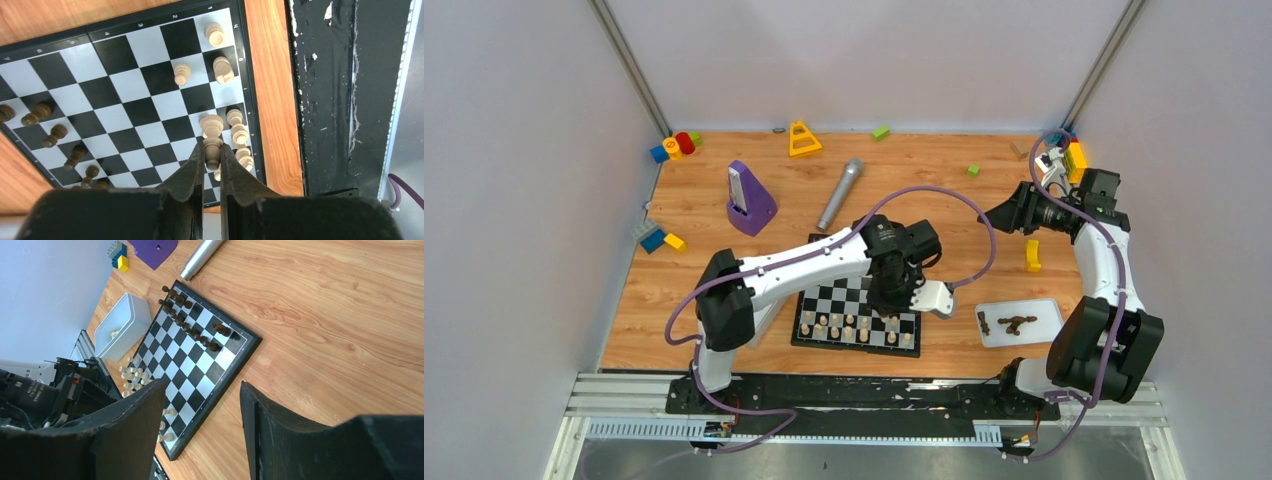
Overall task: Set up the chess pieces on the board
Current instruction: Place the chess piece on the chessboard.
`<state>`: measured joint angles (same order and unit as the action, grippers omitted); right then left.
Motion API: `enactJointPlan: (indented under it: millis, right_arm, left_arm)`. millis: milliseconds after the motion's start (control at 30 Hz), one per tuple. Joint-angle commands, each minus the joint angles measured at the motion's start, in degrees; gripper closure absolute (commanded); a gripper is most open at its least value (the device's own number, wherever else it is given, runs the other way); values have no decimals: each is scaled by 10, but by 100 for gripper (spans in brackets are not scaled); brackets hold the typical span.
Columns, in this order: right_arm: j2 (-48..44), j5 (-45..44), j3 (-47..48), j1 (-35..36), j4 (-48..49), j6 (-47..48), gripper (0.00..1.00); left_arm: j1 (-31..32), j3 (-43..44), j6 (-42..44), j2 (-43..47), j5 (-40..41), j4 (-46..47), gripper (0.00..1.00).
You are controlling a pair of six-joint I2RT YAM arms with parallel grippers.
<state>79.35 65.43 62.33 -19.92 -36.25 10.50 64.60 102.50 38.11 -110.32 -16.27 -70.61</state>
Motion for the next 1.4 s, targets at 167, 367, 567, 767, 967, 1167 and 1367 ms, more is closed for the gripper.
enactJointPlan:
  millis: [167,367,567,767,967,1167,1367]
  right_arm:
    - [-6,10,24,-2,7,-3,42]
    - [-5,10,24,-2,7,-4,42]
    - [-6,9,23,-2,7,-3,42]
    - [-3,11,24,-2,7,-3,42]
    - [-2,12,24,-2,6,-2,42]
    - [-2,14,24,-1,5,-2,42]
    - [-1,14,24,-2,3,-1,42]
  left_arm:
    - [20,-51,-41,-23,13,62,93]
    - [28,-61,-52,-33,2,64,92]
    - [33,-70,-58,-45,6,68,92]
    - [37,-84,-61,-49,21,77,91]
    - [38,-90,-62,-52,27,80,90]
    - [39,-89,-63,-54,31,82,89]
    - [40,-93,-65,-56,33,85,81]
